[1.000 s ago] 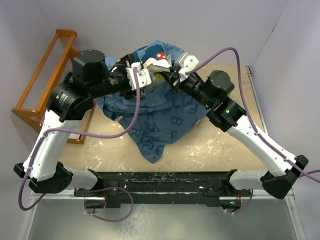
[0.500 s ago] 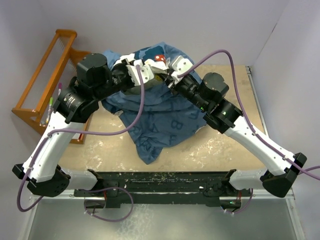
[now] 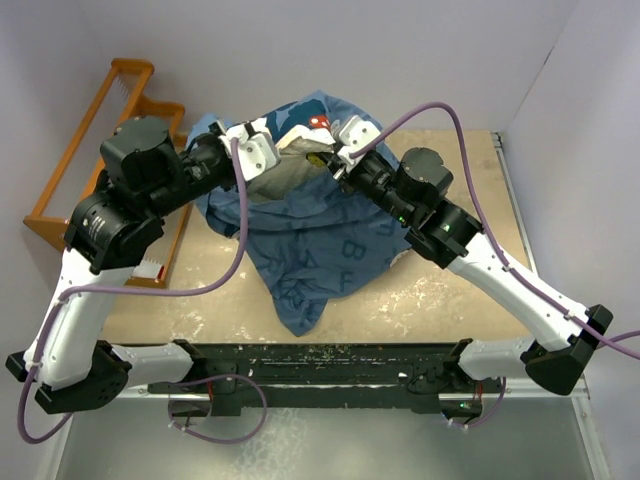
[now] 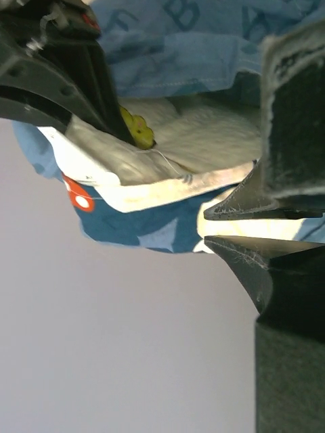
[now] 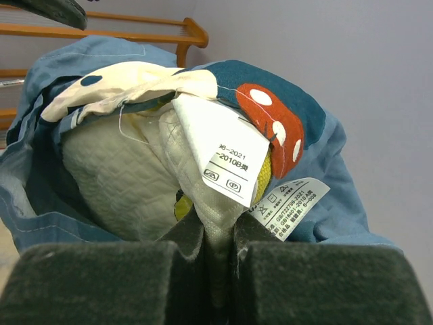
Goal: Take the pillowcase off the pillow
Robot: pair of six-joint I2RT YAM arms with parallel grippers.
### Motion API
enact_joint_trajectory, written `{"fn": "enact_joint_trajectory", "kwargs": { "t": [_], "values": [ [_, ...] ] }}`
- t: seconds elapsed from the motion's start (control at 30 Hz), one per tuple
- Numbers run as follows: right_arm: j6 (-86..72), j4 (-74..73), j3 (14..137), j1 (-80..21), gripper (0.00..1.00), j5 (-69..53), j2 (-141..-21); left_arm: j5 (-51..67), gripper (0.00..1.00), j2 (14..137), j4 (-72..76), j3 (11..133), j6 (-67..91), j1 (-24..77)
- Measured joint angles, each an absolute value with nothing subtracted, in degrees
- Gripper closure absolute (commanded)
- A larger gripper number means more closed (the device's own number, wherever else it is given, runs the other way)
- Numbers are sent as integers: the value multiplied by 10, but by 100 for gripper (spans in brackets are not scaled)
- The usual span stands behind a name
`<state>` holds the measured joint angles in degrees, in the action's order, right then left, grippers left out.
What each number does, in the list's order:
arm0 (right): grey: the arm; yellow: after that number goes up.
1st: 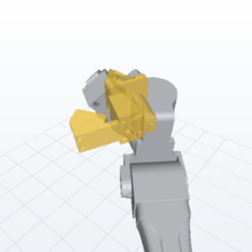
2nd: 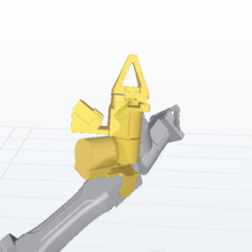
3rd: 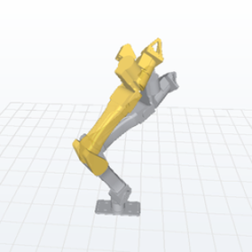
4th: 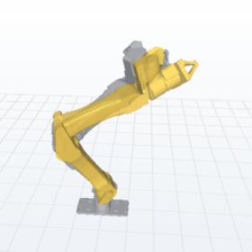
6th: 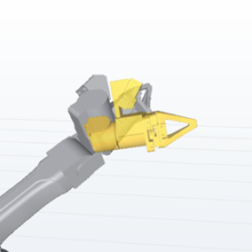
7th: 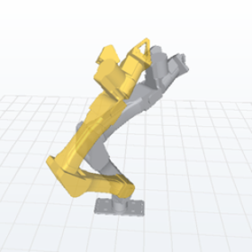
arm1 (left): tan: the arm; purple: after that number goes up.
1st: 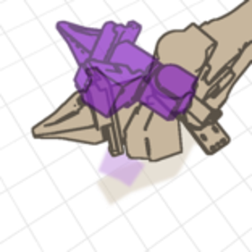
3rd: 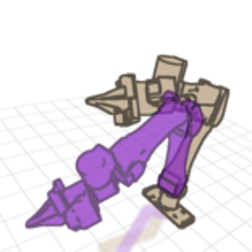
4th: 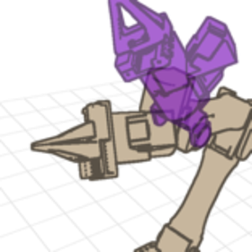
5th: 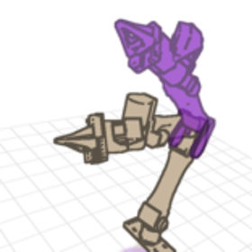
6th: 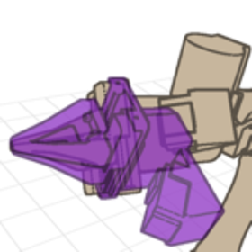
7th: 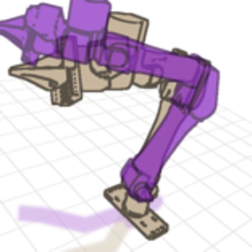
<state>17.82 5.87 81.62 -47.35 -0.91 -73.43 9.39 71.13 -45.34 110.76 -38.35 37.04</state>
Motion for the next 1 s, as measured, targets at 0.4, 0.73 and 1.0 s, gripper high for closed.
{"fn": "enact_joint_trajectory", "kwargs": {
  "t": [0.4, 0.73, 1.0],
  "values": [
    [176, 57, 816, -482, 100, 0, -735, 131, 56, 724, -517, 1098, -386, 368],
    [176, 54, 816, -492, 100, 13, -735, 56, 80, 725, -474, 1060, -398, 368],
    [175, 54, 816, -495, 100, 21, -738, 39, 100, 722, -456, 1044, -399, 368]
  ]
}}
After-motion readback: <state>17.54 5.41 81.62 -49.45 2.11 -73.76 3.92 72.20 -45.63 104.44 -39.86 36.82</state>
